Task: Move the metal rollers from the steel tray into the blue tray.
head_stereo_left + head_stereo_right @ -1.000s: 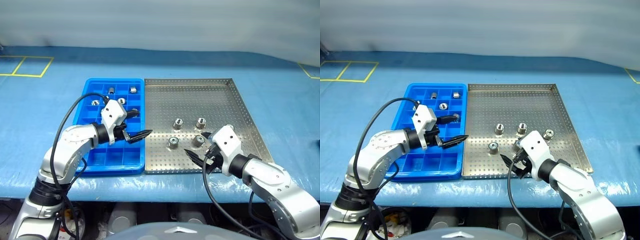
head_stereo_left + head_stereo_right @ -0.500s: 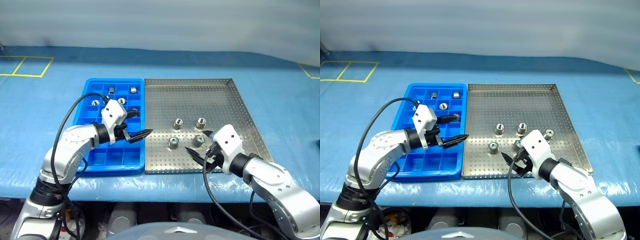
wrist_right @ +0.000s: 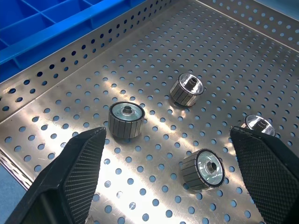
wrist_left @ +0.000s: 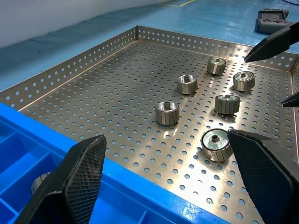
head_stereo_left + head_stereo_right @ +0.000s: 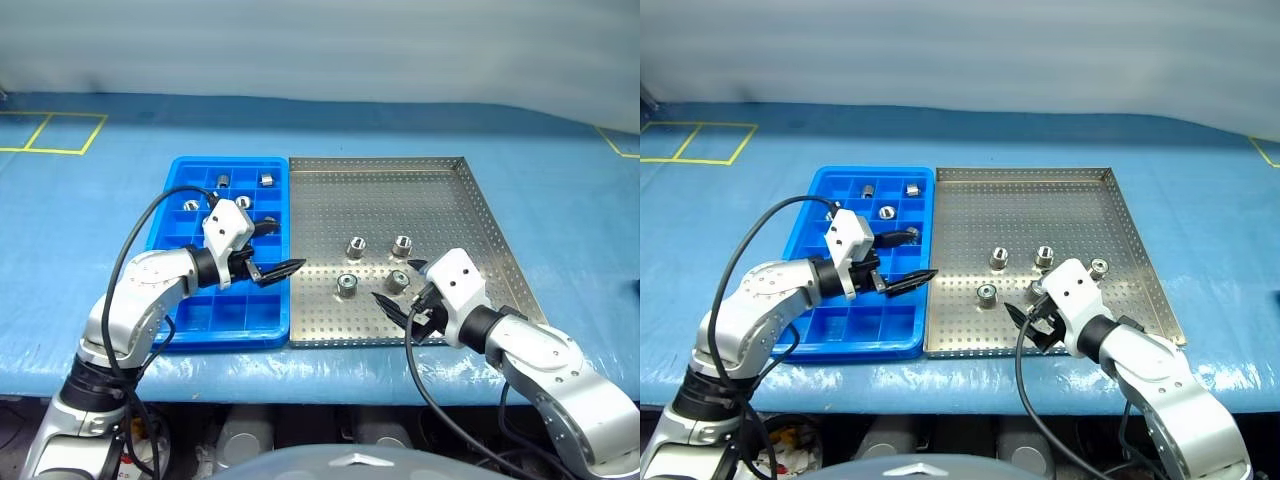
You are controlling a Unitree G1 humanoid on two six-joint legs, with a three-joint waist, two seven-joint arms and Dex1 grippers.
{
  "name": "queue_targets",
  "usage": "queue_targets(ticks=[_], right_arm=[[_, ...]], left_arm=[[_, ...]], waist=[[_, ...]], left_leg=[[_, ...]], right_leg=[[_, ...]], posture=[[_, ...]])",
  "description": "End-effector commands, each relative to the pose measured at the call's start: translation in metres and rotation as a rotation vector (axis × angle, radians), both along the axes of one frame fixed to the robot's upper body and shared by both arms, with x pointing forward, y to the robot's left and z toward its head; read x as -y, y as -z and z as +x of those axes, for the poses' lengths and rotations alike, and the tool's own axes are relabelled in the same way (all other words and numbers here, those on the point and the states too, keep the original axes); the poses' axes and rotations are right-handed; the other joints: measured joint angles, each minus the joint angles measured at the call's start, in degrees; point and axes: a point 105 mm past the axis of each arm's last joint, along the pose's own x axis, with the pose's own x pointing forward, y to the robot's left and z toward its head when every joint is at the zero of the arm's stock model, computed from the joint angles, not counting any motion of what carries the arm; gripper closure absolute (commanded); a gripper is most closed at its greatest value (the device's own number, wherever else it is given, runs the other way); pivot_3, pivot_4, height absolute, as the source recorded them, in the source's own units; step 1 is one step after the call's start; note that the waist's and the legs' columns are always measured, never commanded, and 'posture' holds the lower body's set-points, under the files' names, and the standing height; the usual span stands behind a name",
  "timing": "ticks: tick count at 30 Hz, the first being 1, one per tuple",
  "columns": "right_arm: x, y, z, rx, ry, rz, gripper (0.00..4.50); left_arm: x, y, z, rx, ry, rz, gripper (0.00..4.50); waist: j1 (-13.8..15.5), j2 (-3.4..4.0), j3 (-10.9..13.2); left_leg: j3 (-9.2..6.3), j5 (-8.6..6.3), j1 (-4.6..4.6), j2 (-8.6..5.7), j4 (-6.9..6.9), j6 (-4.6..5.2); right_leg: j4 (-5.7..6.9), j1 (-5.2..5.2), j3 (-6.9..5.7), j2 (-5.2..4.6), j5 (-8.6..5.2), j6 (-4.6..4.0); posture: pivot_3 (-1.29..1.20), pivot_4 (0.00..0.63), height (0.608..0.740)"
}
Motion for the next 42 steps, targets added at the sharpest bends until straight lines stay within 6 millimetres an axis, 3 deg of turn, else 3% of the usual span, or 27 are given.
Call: queue_targets(ticks=[1, 8, 17, 25, 30, 36, 39, 42], right_arm=[[-0.003, -0.011, -0.001, 0.056, -0.006, 0.007, 0.04], [-0.008, -0.014, 0.003, 0.09, 0.044, 0.049, 0.04], [-0.013, -0.017, 0.005, 0.129, 0.114, 0.097, 0.04], [-0.006, -0.016, 0.001, 0.134, 0.176, 0.105, 0.04], [-0.004, -0.016, -0.002, 0.138, 0.2, 0.106, 0.04], [-0.004, -0.017, -0.004, 0.142, 0.212, 0.105, 0.04], [-0.003, -0.017, -0.003, 0.144, 0.214, 0.104, 0.0], [-0.003, -0.018, -0.003, 0.147, 0.216, 0.104, 0.0]], left_arm=[[0.006, -0.012, 0.003, 0.016, 0.005, -0.026, 0.0], [0.038, -0.022, 0.019, -0.01, 0.019, -0.031, 0.0], [0.108, -0.022, 0.051, -0.02, 0.13, 0.083, 0.0], [0.139, 0.01, 0.087, -0.054, 0.133, 0.213, 0.0], [0.151, 0.03, 0.089, -0.1, 0.151, 0.251, 0.0], [0.151, 0.055, 0.087, -0.125, 0.156, 0.322, 0.0], [0.148, 0.064, 0.085, -0.121, 0.179, 0.378, 0.6], [0.142, 0.069, 0.084, -0.103, 0.193, 0.431, 1.61]], waist=[[0.0, 0.0, 0.0], [0.0, -0.02, 0.0], [-0.1, -0.04, 0.0], [-0.3, -0.04, 0.0], [-1.0, -0.04, 0.0], [-1.7, -0.05, 0.0], [-2.1, -0.05, 0.0], [-2.2, -0.05, 0.0]], left_leg=[[0.0, 0.0, 0.0, 0.0, 0.0, 0.0], [-0.03, 0.0, -0.02, -0.05, 0.13, 0.0], [-0.04, 0.0, -0.03, -0.33, 0.2, 0.02], [-0.03, -0.01, -0.09, -0.34, 0.16, 0.04], [-0.03, -0.04, -0.18, -0.34, 0.16, 0.08], [-0.03, -0.05, -0.18, -0.34, 0.17, 0.09], [-0.01, -0.05, -0.17, -0.33, 0.18, 0.1], [-0.01, -0.05, -0.16, -0.32, 0.19, 0.1]], right_leg=[[0.0, 0.0, 0.0, 0.0, 0.0, 0.0], [0.03, 0.05, -0.01, 0.01, 0.05, 0.1], [0.02, 0.07, 0.01, 0.07, 0.15, 0.25], [-0.01, 0.02, 0.0, 0.11, 0.15, 0.26], [-0.02, -0.05, 0.01, 0.1, 0.21, 0.36], [-0.03, -0.05, 0.02, 0.07, 0.24, 0.41], [-0.01, -0.05, 0.03, 0.08, 0.25, 0.42], [0.0, -0.05, 0.03, 0.09, 0.25, 0.42]], posture=[[0.02, 0.15, 0.74], [0.03, 0.15, 0.74], [0.02, 0.15, 0.74], [-0.01, 0.15, 0.74], [-0.04, 0.15, 0.74], [-0.07, 0.15, 0.74], [-0.07, 0.15, 0.74], [-0.06, 0.15, 0.74]])
